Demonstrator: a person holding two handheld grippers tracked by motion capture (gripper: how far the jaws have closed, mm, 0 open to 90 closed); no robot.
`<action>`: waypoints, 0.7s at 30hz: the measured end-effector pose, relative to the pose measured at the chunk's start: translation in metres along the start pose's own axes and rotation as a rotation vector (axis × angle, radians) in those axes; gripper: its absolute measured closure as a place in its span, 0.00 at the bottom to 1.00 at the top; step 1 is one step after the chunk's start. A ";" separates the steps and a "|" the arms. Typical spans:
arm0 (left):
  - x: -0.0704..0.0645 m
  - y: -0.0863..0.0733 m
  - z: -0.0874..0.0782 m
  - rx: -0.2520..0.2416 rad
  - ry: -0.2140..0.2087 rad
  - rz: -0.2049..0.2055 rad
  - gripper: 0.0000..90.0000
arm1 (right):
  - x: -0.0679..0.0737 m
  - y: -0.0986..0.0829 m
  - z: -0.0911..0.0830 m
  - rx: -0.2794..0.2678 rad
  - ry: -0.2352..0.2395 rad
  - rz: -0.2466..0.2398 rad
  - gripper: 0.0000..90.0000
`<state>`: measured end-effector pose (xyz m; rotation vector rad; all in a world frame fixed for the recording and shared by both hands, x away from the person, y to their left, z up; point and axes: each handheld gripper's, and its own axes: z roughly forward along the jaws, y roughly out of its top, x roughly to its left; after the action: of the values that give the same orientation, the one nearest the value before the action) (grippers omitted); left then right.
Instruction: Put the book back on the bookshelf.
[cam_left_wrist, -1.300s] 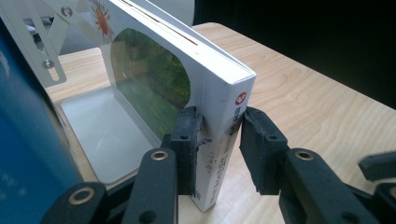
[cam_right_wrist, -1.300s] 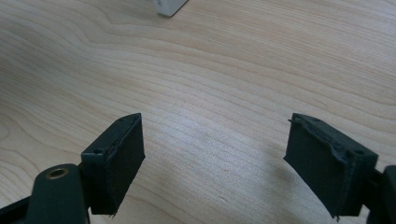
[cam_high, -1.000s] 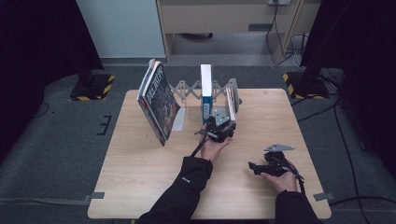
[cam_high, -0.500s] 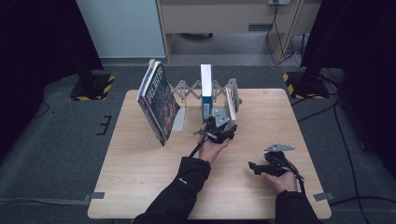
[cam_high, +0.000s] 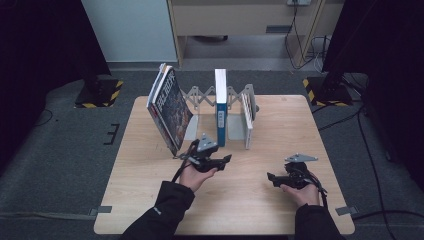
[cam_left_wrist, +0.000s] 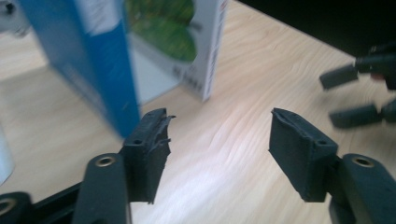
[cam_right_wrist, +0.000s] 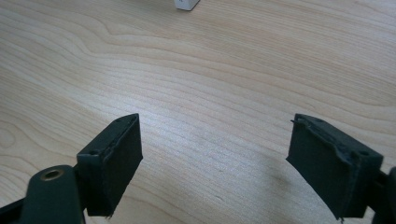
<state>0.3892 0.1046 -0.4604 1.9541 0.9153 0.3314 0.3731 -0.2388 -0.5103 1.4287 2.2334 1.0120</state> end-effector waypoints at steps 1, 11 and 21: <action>0.003 -0.004 -0.004 0.005 0.008 -0.005 0.38 | 0.000 0.000 0.000 0.004 -0.002 0.007 0.17; 0.038 -0.060 -0.052 0.075 0.052 -0.055 0.29 | -0.003 -0.001 0.001 0.014 -0.025 0.003 0.12; 0.071 -0.094 -0.065 0.194 0.143 -0.064 0.19 | -0.012 -0.005 -0.001 0.033 -0.065 0.018 0.10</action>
<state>0.3579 0.2243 -0.5126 2.0930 1.1365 0.3597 0.3751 -0.2514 -0.5142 1.4763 2.2044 0.9251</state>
